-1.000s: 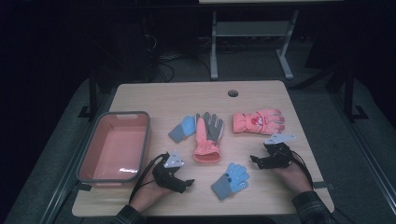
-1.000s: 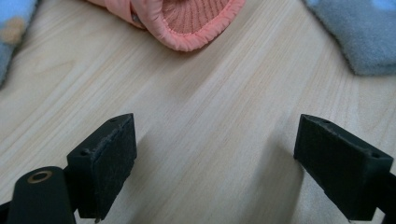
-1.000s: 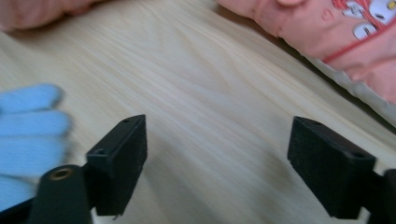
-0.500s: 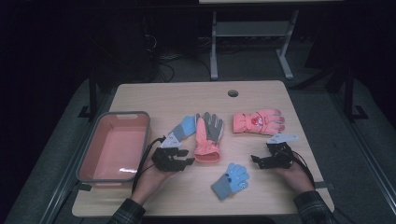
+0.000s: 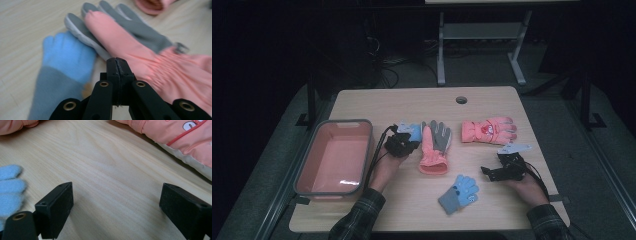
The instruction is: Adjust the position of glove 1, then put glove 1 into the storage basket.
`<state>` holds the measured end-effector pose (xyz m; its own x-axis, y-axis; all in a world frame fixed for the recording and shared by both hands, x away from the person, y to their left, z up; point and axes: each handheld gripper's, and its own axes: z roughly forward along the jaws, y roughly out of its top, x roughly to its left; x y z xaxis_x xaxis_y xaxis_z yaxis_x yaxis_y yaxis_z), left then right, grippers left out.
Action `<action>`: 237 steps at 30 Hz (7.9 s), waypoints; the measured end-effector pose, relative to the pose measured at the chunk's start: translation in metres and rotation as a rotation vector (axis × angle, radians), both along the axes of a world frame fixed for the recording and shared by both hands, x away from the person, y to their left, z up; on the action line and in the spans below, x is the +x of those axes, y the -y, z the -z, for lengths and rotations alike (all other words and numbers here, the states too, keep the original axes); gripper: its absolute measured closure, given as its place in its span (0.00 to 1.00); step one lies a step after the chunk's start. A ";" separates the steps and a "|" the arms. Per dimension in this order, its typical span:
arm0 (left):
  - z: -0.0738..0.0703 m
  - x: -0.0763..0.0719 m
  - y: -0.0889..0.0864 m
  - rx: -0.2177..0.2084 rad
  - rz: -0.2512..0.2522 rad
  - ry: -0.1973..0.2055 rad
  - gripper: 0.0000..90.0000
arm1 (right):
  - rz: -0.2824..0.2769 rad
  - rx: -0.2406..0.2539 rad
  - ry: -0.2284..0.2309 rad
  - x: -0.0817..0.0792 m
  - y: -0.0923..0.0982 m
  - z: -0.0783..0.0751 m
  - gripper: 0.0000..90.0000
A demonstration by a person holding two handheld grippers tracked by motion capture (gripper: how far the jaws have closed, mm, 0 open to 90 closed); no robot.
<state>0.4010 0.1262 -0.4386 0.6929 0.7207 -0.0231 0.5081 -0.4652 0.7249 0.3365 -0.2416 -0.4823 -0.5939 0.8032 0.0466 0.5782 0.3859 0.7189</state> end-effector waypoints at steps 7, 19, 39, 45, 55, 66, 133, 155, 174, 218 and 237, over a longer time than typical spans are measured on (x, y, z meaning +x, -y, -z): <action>0.012 0.020 0.017 -0.002 -0.009 -0.019 0.99 | 0.001 0.001 -0.001 0.000 0.000 0.000 0.13; 0.011 0.030 0.028 -0.002 0.014 -0.013 0.99 | 0.001 0.000 0.000 0.000 -0.001 0.000 0.12; 0.014 0.050 -0.014 0.095 -0.113 -0.005 0.77 | 0.005 -0.001 -0.001 0.000 -0.001 0.000 0.12; 0.022 0.051 -0.016 0.094 -0.110 -0.024 0.77 | 0.002 0.000 0.003 0.000 -0.001 0.000 0.12; 0.024 0.051 -0.017 0.052 -0.098 -0.057 0.97 | 0.006 0.000 0.001 0.000 -0.002 0.000 0.12; 0.007 0.045 -0.020 -0.008 -0.114 -0.080 0.99 | 0.008 0.000 0.001 0.000 -0.002 0.000 0.12; -0.036 -0.101 0.081 -0.143 0.240 -0.151 0.98 | 0.009 -0.006 0.005 0.001 -0.002 0.000 0.12; 0.008 -0.126 0.114 -0.027 0.266 -0.173 0.98 | 0.011 -0.002 0.003 0.002 -0.003 0.000 0.12; 0.000 -0.146 0.122 -0.044 0.404 -0.182 0.99 | 0.011 -0.002 0.003 0.002 -0.003 0.000 0.13; 0.006 -0.107 0.080 0.114 0.547 -0.093 0.20 | 0.009 -0.003 0.003 0.001 -0.003 0.000 0.13; 0.023 -0.109 0.084 0.150 0.550 -0.091 0.26 | 0.006 -0.004 0.009 0.002 -0.003 0.000 0.13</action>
